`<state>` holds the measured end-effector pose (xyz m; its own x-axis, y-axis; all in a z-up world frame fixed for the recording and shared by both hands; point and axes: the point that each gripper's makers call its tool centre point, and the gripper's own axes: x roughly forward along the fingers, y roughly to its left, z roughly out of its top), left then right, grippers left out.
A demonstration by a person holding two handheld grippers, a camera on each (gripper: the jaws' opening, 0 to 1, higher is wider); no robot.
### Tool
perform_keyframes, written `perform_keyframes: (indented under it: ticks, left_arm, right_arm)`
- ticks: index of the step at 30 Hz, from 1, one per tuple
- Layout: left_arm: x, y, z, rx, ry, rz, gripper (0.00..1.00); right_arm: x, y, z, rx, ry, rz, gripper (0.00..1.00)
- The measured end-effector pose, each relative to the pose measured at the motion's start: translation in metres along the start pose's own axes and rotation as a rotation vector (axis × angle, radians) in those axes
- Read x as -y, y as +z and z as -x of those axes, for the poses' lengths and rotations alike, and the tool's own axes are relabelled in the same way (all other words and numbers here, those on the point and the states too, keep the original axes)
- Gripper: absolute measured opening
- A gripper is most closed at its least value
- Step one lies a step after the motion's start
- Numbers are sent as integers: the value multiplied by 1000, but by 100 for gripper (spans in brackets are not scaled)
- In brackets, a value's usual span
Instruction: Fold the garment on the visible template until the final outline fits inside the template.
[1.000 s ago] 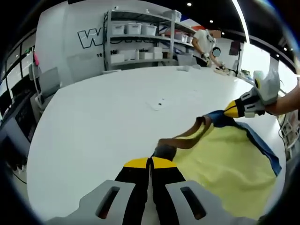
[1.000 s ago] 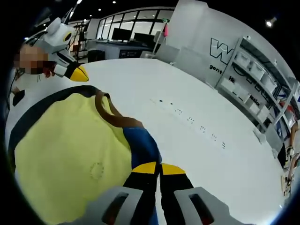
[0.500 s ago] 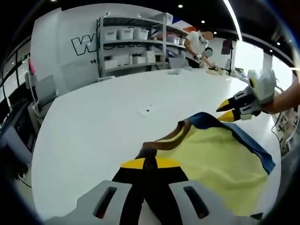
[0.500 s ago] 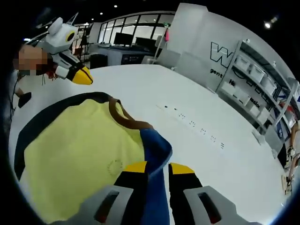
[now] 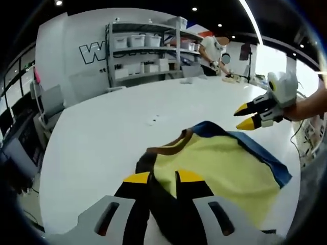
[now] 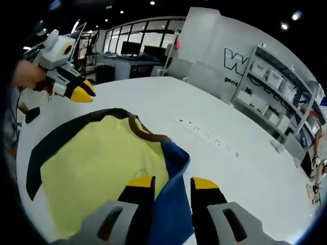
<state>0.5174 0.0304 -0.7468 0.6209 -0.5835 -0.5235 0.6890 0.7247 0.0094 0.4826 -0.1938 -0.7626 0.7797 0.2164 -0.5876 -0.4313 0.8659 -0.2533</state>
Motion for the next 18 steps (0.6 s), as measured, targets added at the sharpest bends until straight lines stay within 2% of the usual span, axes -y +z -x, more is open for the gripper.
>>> perform_keyframes:
  ticks: [7, 11, 18]
  left_arm:
    - [9, -3, 24, 20, 23, 16, 24]
    - [17, -10, 37, 16, 36, 17, 28]
    - [36, -18, 63, 32, 62, 10, 36]
  right_arm:
    - [-9, -1, 24, 27, -1, -22, 29]
    - [-12, -2, 37, 54, -2, -58, 33]
    - [-29, -12, 61, 77, 12, -62, 41]
